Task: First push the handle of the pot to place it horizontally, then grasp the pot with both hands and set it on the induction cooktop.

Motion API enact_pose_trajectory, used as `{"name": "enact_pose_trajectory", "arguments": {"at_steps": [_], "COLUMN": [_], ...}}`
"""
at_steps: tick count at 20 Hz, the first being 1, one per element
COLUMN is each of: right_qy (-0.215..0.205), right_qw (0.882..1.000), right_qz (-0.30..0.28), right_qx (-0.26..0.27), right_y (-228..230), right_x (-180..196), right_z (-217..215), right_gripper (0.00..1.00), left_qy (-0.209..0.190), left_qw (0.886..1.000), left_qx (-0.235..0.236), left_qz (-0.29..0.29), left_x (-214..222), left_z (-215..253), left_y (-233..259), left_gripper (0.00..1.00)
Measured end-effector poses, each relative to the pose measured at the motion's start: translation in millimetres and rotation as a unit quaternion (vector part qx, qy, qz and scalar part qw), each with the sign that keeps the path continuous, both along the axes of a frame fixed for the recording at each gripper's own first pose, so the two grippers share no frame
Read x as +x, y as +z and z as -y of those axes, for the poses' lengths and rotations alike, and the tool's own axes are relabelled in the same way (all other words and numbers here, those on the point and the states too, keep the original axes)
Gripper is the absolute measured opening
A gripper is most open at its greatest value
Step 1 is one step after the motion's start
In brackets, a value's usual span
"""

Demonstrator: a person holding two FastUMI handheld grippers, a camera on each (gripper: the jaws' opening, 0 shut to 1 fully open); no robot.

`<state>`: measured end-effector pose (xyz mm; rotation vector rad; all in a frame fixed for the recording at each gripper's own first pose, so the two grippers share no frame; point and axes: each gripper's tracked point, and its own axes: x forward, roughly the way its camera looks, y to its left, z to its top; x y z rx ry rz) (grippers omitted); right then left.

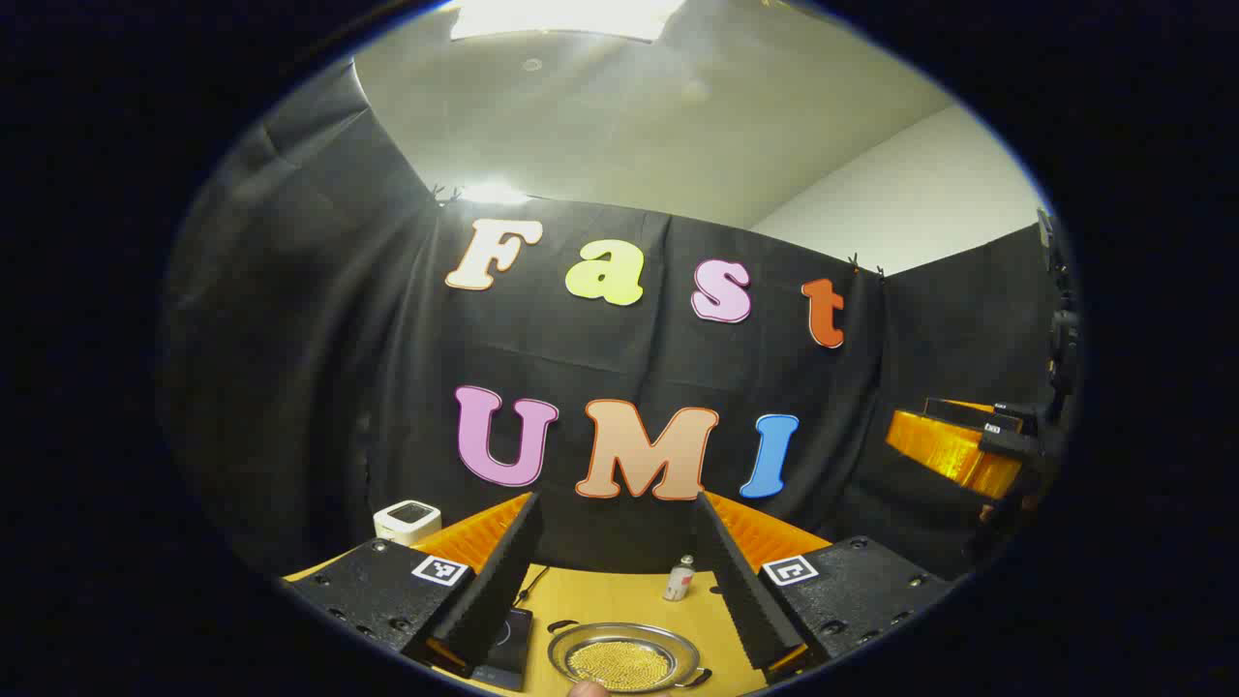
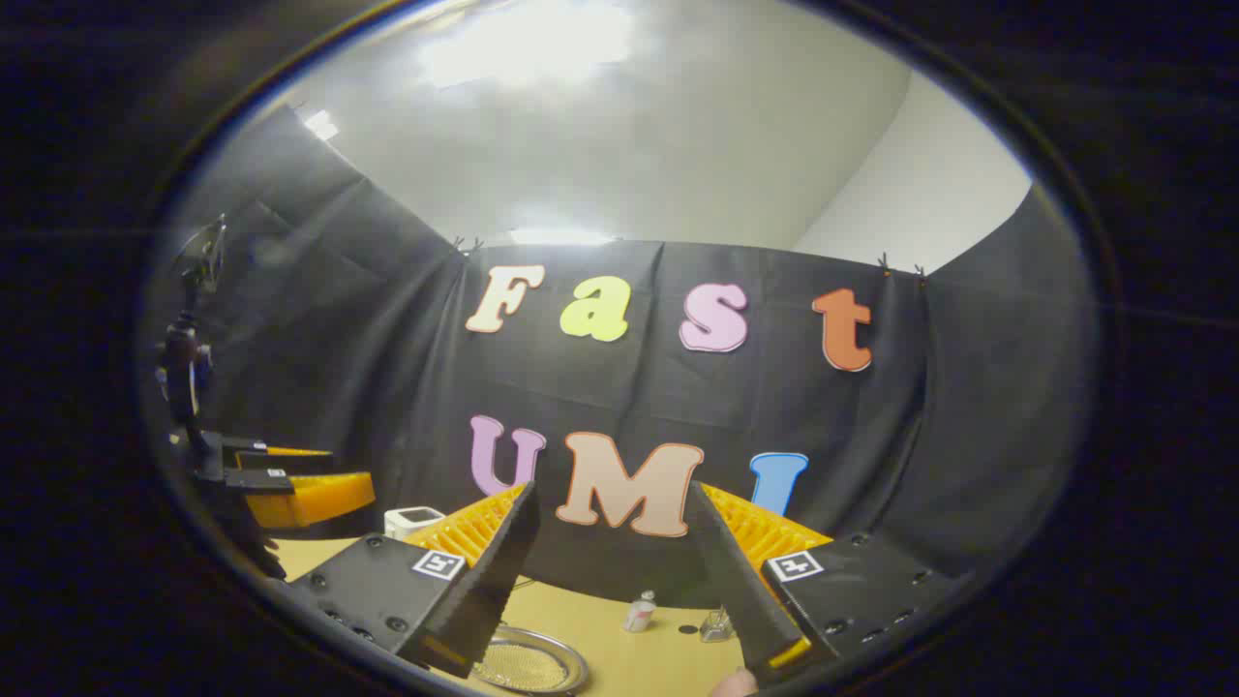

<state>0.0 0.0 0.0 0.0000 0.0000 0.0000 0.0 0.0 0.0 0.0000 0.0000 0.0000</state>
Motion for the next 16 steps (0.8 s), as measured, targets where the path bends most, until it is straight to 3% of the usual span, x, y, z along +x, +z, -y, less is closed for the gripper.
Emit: {"name": "enact_pose_trajectory", "arguments": {"at_steps": [1, 3, 4, 5, 8, 12, 15, 16], "right_qy": [-0.003, 0.004, 0.016, 0.011, -0.01, -0.027, -0.021, -0.019], "right_qw": [1.0, 1.0, 1.0, 1.0, 1.0, 0.999, 0.999, 0.999], "right_qz": [0.011, 0.03, 0.018, 0.009, -0.012, -0.031, -0.043, -0.048], "right_qx": [-0.001, 0.009, 0.008, 0.003, 0.005, -0.012, 0.0, 0.006], "right_y": [4, 9, 1, -9, -21, -37, -48, -53], "right_x": [2, 6, 7, 6, 6, 8, 10, 11], "right_z": [5, 1, -5, -2, 11, 17, 12, 10], "right_gripper": [0.99, 0.99, 0.99, 0.98, 0.96, 0.96, 0.84, 0.85], "left_qy": [0.0, 0.001, 0.001, -0.002, -0.021, -0.015, -0.01, -0.007], "left_qw": [1.0, 1.0, 1.0, 1.0, 0.999, 0.999, 1.0, 1.0], "left_qx": [0.003, 0.007, 0.009, 0.01, 0.014, 0.031, 0.03, 0.029], "left_qz": [0.002, 0.008, 0.01, 0.011, 0.022, 0.009, 0.003, 0.001], "left_x": [-1, -1, -1, 0, 0, 1, 3, 4], "left_z": [1, 2, 3, 6, 18, 15, 10, 8], "left_y": [1, 6, 8, 9, 15, 6, 3, 2], "left_gripper": [0.94, 0.91, 0.94, 0.91, 0.94, 0.91, 0.94, 0.91]}}
